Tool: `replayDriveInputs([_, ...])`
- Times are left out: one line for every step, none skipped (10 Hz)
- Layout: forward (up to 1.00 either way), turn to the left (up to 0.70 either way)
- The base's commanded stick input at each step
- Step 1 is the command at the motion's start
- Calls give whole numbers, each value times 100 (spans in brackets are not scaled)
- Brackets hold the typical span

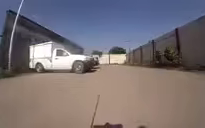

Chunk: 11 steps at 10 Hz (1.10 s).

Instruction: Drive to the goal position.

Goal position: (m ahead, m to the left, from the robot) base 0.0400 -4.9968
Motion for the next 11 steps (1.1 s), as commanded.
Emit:
replayDriveInputs([100, 0])
replayDriveInputs([100, 0])
replayDriveInputs([100, 0])
replayDriveInputs([100, 0])
replayDriveInputs([100, 0])
replayDriveInputs([100, 0])
replayDriveInputs([100, 0])
replayDriveInputs([100, 0])
replayDriveInputs([100, 0])
replayDriveInputs([100, 0])
replayDriveInputs([100, 0])
